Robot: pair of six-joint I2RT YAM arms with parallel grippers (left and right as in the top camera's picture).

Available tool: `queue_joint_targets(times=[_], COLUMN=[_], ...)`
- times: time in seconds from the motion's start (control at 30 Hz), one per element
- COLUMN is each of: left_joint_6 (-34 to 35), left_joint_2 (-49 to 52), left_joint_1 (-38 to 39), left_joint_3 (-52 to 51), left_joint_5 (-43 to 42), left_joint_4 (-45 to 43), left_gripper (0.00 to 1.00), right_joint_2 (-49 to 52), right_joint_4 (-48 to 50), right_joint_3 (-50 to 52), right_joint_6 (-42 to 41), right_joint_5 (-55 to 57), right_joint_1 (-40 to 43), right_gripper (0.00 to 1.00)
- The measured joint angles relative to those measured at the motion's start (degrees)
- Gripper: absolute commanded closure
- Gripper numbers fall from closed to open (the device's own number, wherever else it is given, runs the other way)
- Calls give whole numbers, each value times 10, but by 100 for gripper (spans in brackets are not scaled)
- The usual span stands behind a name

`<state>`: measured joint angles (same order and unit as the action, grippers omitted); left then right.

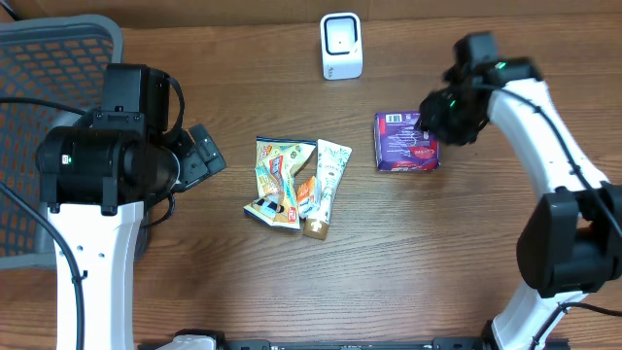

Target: Scan the item barcode

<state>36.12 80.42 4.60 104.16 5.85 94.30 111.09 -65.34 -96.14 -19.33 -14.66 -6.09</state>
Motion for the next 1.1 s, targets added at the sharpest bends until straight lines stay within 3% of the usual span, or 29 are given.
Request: queue_joint_targets(times=[0.23,0.5,0.67,0.73,0.87,0.9,1.1], left_joint_6=[0,0,0,0,0,0,0], left_joint_2=[0,0,0,0,0,0,0], left_joint_1=[0,0,0,0,0,0,0], left_joint_3=[0,0,0,0,0,0,0], left_joint_5=[0,0,0,0,0,0,0], left_joint_4=[0,0,0,0,0,0,0], left_gripper=[1,0,1,0,0,0,0], right_joint_2=[0,17,40,49,50,50,44], right_joint_4=[25,152,201,209,213,213,144], right_joint_3=[-10,109,163,174,178,178,148], right_joint_6=[33,55,92,99,109,110,111], right_joint_5=[16,-32,-87,-98,-113,-120,-130], right_joint_1=[59,49,35,34,37,38,50], right_gripper=[34,19,20,31,91,96,96])
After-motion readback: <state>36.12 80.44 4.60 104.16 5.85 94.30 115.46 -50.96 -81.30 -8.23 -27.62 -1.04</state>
